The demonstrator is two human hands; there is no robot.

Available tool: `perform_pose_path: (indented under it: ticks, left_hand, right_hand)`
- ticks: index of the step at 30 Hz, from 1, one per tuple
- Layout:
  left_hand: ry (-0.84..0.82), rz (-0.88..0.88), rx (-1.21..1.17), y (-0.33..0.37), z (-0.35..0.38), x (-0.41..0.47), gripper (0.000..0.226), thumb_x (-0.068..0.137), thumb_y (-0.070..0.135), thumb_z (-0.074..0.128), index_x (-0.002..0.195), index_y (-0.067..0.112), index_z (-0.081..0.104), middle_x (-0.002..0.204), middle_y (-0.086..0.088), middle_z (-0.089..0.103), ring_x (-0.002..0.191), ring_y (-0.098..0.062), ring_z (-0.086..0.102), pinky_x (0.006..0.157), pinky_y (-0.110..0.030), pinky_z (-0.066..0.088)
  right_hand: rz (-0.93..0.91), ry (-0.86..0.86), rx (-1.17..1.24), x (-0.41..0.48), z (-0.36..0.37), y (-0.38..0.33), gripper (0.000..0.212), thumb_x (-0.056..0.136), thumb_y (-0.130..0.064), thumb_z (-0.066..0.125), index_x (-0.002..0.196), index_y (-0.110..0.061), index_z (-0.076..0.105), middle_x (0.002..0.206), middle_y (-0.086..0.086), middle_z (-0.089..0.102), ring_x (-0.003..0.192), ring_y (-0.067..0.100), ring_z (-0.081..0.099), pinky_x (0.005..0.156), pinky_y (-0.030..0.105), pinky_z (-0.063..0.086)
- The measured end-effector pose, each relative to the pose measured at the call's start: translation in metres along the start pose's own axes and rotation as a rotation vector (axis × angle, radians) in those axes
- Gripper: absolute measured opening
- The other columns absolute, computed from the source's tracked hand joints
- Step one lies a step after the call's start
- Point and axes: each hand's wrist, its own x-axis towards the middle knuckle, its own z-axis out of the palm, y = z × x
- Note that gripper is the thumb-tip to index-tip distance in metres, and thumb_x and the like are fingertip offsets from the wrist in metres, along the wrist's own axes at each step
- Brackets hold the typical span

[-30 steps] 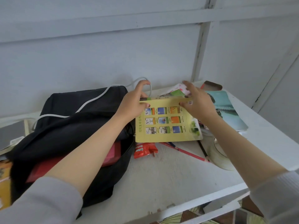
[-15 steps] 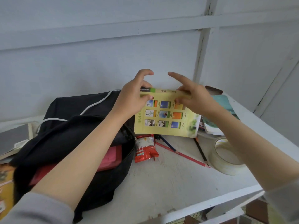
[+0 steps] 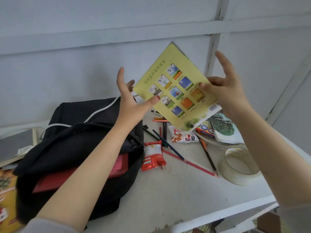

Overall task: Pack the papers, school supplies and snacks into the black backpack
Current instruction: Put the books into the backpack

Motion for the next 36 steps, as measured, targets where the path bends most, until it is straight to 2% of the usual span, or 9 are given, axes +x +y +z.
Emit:
perform_pose_path:
  ticks: [3, 7, 9, 12, 17, 19, 23, 28, 36]
  left_hand:
    - [-0.072, -0.089, -0.142, 0.002, 0.011, -0.01, 0.118, 0.061, 0.043, 0.084, 0.133, 0.056, -0.01, 0.13, -0.011, 0.053, 0.124, -0.018, 0.049, 0.107, -0.042, 0.036]
    - [-0.076, -0.116, -0.298, 0.007, 0.027, -0.021, 0.109, 0.079, 0.004, 0.07, 0.142, 0.036, -0.013, 0.093, 0.018, 0.071, 0.099, 0.002, 0.062, 0.078, -0.016, 0.049]
    - [-0.008, -0.091, -0.328, 0.01, 0.028, -0.024, 0.106, 0.079, -0.001, 0.069, 0.142, 0.039, -0.007, 0.097, 0.006, 0.072, 0.099, -0.007, 0.065, 0.081, -0.022, 0.051]
    - [-0.003, -0.038, -0.336, 0.018, 0.023, -0.028, 0.101, 0.08, -0.005, 0.066, 0.141, 0.04, 0.0, 0.098, 0.007, 0.071, 0.096, -0.014, 0.067, 0.083, -0.026, 0.052]
    - [-0.193, 0.086, -0.15, 0.028, 0.004, -0.03, 0.061, 0.082, -0.006, 0.06, 0.124, 0.035, 0.045, 0.114, 0.0, 0.065, 0.1, -0.017, 0.064, 0.092, -0.038, 0.051]
    - [-0.244, 0.13, -0.03, 0.034, -0.001, -0.031, 0.044, 0.081, -0.008, 0.06, 0.107, 0.028, 0.063, 0.11, 0.007, 0.066, 0.108, -0.007, 0.059, 0.097, -0.022, 0.043]
    - [-0.255, 0.163, 0.043, 0.048, -0.01, -0.035, 0.038, 0.081, -0.006, 0.062, 0.095, 0.028, 0.068, 0.094, 0.008, 0.065, 0.096, -0.004, 0.061, 0.09, -0.015, 0.043]
    - [-0.48, 0.058, -0.056, 0.069, -0.045, -0.013, 0.035, 0.071, 0.001, 0.068, 0.087, 0.031, 0.075, 0.094, 0.011, 0.072, 0.096, -0.005, 0.065, 0.086, -0.019, 0.049]
    - [-0.8, 0.029, 0.027, 0.075, -0.063, 0.001, 0.033, 0.07, 0.001, 0.07, 0.087, 0.029, 0.075, 0.091, 0.008, 0.073, 0.092, -0.008, 0.067, 0.08, -0.015, 0.048]
  right_hand:
    - [0.109, 0.062, 0.17, -0.007, 0.003, 0.005, 0.079, 0.083, -0.004, 0.067, 0.142, -0.043, 0.029, 0.093, 0.006, 0.072, 0.081, 0.021, 0.071, 0.067, 0.034, 0.055]
    - [0.202, 0.092, 0.324, -0.022, 0.012, 0.017, 0.074, 0.087, -0.006, 0.063, 0.141, -0.042, 0.028, 0.086, 0.004, 0.073, 0.087, 0.023, 0.07, 0.085, 0.047, 0.053]
    - [0.205, 0.101, 0.348, -0.031, 0.015, 0.021, 0.074, 0.088, -0.004, 0.061, 0.142, -0.041, 0.025, 0.083, 0.003, 0.073, 0.087, 0.023, 0.071, 0.084, 0.048, 0.053]
    - [0.183, 0.055, 0.337, -0.037, 0.013, 0.029, 0.08, 0.088, 0.001, 0.058, 0.143, -0.041, 0.018, 0.111, 0.013, 0.067, 0.093, 0.024, 0.069, 0.079, 0.045, 0.055]
    - [0.035, -0.026, 0.28, -0.032, 0.0, 0.022, 0.075, 0.085, 0.007, 0.054, 0.137, -0.04, 0.026, 0.11, 0.014, 0.06, 0.083, 0.019, 0.066, 0.068, 0.033, 0.053]
    - [0.004, -0.065, 0.234, -0.028, -0.005, 0.015, 0.068, 0.088, 0.009, 0.051, 0.133, -0.037, 0.031, 0.089, 0.007, 0.062, 0.075, 0.018, 0.064, 0.068, 0.033, 0.053]
    - [-0.062, -0.218, 0.067, -0.021, -0.016, 0.006, 0.058, 0.087, 0.011, 0.054, 0.124, -0.031, 0.039, 0.076, 0.002, 0.065, 0.072, 0.021, 0.065, 0.064, 0.032, 0.055]
    - [-0.139, -0.447, 0.042, -0.015, -0.028, -0.016, 0.043, 0.077, 0.003, 0.063, 0.105, -0.027, 0.051, 0.106, -0.004, 0.062, 0.079, 0.013, 0.063, 0.063, 0.025, 0.053]
    - [-0.036, -0.832, -0.066, -0.033, -0.013, -0.031, 0.035, 0.079, -0.028, 0.072, 0.113, -0.036, 0.068, 0.12, 0.006, 0.065, 0.107, 0.051, 0.055, 0.089, 0.064, 0.044]
